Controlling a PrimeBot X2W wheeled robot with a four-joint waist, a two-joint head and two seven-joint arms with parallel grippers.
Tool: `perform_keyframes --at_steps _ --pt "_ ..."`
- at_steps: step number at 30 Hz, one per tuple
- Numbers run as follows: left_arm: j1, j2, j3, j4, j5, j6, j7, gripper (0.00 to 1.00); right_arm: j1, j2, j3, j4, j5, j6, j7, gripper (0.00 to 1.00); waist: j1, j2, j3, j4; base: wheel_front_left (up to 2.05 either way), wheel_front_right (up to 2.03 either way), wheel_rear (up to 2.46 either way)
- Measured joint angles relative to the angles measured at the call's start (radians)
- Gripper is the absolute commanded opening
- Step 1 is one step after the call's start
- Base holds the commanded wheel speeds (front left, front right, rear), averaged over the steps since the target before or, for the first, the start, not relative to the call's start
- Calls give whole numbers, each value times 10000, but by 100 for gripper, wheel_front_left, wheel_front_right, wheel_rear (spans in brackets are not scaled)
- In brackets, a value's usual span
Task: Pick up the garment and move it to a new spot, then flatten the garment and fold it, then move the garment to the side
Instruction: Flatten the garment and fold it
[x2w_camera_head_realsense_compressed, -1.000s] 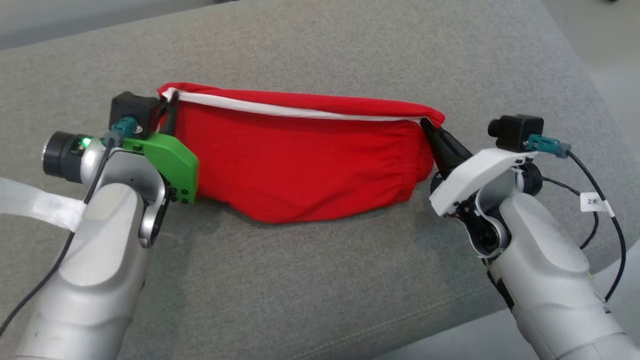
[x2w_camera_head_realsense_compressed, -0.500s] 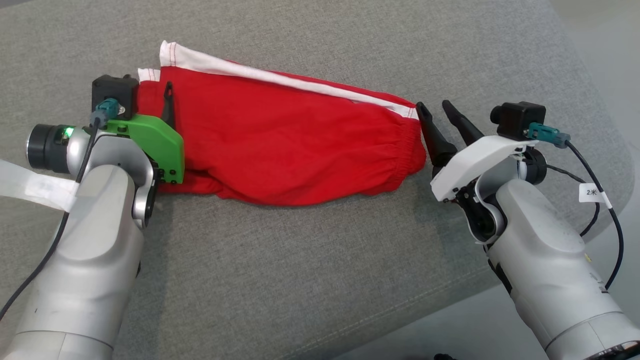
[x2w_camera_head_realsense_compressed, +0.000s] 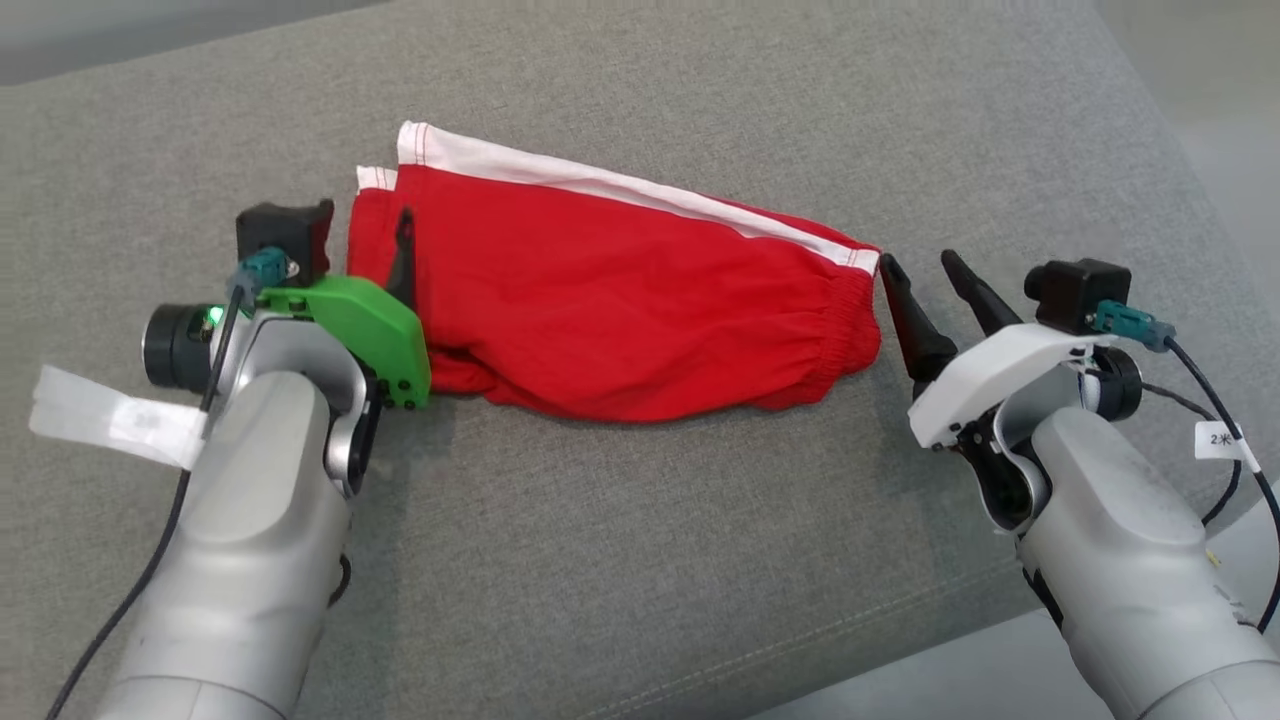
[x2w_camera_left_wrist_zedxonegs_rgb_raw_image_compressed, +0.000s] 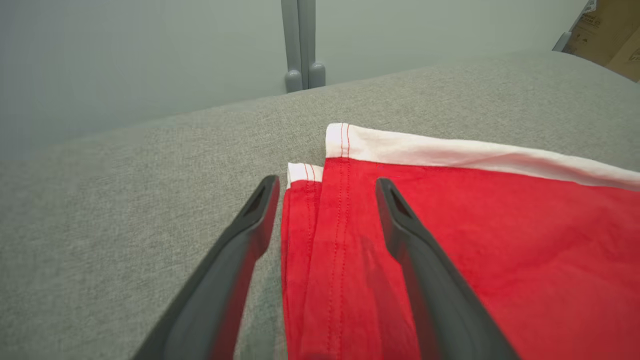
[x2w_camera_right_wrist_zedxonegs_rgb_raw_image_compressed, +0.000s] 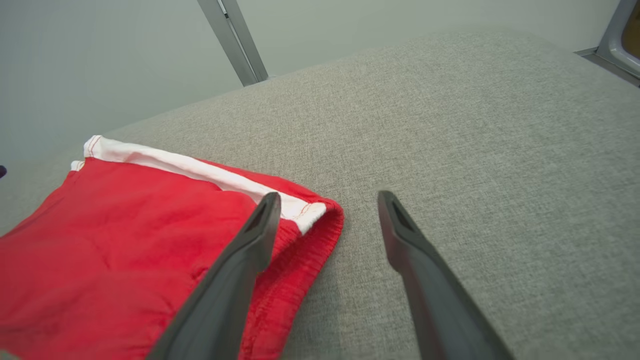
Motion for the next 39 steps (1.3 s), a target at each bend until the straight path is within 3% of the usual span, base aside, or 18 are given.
perform_keyframes --at_steps 12,26,35,36,37,38,39 --pt "910 -44 305 961 -844 -153 228 100 640 182 63 -410 -19 4 -82 100 0 0 -980 86 0 0 0" --pt "750 -44 721 1657 -1141 59 535 100 736 119 -119 -986 -159 4 -125 100 0 0 -588 -743 0 0 0" --pt "527 -58 587 2146 -1114 159 675 100 963 -21 -454 -1453 -167 4 -128 100 0 0 -493 -650 0 0 0" --pt "498 -63 508 2165 -1108 180 700 71 968 -25 -479 -1496 -182 4 -128 100 0 0 -499 -622 0 0 0" --pt "471 -79 460 2188 -1089 188 754 27 978 -29 -512 -1540 -198 4 -128 100 0 0 -506 -591 0 0 0" --pt "461 -90 328 2224 -1037 169 807 0 1023 -29 -562 -1628 -245 4 -138 100 0 0 -523 -528 0 0 0" --pt "461 -94 226 2236 -1037 92 853 0 1074 -29 -585 -1657 -249 4 -138 100 0 0 -534 -496 0 0 0"
